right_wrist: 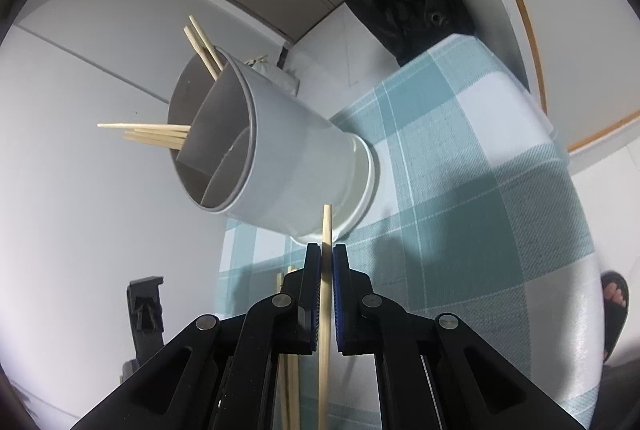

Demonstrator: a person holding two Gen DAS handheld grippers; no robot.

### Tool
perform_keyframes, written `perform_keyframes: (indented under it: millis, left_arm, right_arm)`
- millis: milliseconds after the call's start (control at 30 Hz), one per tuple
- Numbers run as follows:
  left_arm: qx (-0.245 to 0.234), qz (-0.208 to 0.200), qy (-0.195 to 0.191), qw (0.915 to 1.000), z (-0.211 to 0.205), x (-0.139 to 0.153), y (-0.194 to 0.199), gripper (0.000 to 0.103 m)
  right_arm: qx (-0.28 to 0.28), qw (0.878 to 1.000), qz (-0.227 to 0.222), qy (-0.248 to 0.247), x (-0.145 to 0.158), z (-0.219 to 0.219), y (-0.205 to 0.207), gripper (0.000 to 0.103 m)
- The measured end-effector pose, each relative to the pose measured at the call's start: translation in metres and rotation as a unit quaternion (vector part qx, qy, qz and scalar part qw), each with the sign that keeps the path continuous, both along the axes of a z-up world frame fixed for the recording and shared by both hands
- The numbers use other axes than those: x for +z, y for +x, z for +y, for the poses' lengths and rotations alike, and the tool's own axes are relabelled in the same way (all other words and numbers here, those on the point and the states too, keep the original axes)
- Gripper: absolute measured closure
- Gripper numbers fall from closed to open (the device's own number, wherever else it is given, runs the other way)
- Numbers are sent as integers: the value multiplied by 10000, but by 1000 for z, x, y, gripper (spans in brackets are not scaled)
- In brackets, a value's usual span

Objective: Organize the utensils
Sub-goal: 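Close the left gripper on one chopstick while the right gripper lifts its chopstick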

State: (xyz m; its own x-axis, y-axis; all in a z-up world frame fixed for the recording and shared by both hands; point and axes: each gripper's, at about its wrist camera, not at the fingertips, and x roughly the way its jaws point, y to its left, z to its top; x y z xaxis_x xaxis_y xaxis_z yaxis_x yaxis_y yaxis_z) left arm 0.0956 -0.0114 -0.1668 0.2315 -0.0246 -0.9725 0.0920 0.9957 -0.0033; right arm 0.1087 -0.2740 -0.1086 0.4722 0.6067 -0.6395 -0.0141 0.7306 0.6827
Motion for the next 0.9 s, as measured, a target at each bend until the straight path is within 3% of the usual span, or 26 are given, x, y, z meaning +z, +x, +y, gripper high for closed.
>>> perform_keyframes:
  millis: [200, 400, 600, 800, 900]
  left_arm:
    - [-80, 7, 56, 10000, -4, -2, 11, 26]
    - [-160, -15, -97, 9998, -9, 1, 20, 58]
    - [-319, 110, -183, 9993, -21, 3, 25, 98]
    - [-185, -53, -320, 9993, -16, 6, 25, 100]
    - [-117, -403, -456, 9981, -10, 17, 18, 100]
  right_arm:
    - [-52, 10000, -19, -25, -2, -2, 9, 98]
    - [-41, 10000, -82, -1, -1, -2, 14, 98]
    - [-70, 10000, -71, -7, -3, -3, 19, 98]
    - [-10, 9994, -259, -216, 3, 1, 16, 98]
    - [84, 9982, -458, -385, 8, 8, 12, 98]
